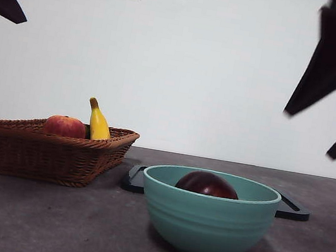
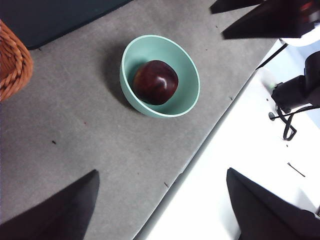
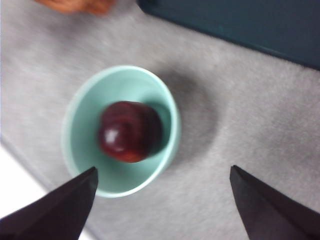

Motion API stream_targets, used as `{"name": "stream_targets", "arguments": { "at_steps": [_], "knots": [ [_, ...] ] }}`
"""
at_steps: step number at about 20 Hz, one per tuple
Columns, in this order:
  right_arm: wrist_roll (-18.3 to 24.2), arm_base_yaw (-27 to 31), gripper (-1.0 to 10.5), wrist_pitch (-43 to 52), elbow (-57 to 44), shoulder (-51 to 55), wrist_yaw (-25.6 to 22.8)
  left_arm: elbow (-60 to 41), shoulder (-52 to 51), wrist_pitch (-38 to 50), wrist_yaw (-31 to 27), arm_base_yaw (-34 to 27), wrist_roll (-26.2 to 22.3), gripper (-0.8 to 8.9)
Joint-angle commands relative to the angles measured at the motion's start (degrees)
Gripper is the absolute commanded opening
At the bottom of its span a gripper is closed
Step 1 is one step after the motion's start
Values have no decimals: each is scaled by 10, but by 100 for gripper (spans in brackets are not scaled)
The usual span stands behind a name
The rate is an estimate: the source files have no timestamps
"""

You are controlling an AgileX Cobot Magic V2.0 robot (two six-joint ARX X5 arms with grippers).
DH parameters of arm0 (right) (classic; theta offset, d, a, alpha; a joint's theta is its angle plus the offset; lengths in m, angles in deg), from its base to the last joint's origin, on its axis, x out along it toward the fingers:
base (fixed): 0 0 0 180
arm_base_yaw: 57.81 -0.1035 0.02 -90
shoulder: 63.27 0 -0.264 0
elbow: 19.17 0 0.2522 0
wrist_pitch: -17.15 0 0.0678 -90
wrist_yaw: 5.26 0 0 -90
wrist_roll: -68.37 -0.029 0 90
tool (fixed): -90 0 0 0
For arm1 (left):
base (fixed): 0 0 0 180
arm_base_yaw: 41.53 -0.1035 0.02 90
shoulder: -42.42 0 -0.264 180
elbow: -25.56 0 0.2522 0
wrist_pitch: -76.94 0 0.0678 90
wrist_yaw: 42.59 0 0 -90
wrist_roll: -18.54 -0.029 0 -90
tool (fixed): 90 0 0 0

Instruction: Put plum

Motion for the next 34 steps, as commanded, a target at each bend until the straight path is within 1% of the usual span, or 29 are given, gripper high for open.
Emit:
{"name": "stream_targets", "arguments": {
  "at_steps": [1,4,6,8,11,15,17,21,23,29,34],
  "knots": [
    [-10,-22,422,33,3,-38,-20,6,3,11,2,2,-10,405],
    [-10,-48,415,69,3,-90,-55,6,3,12,2,2,-10,404],
    [-10,-60,332,90,3,-122,-71,6,3,12,2,2,-10,405],
    [-10,-67,321,114,3,-145,-73,6,3,12,2,2,-10,405],
    [-11,-76,228,133,3,-167,-89,6,3,12,2,2,-10,405],
    [-11,-85,147,146,3,-182,-92,6,3,12,2,2,-10,405],
    [-11,-92,123,150,3,-186,-95,6,3,12,2,2,-10,405],
    [-12,-99,34,153,3,-186,-98,6,3,13,2,2,-10,404],
    [-12,-99,13,153,3,-186,-98,6,3,12,2,2,-10,405],
    [-14,-99,14,154,12,-180,-96,6,3,12,2,2,-9,405],
    [-18,-89,13,116,77,-176,-99,6,3,12,2,2,-10,405]
  ]
}}
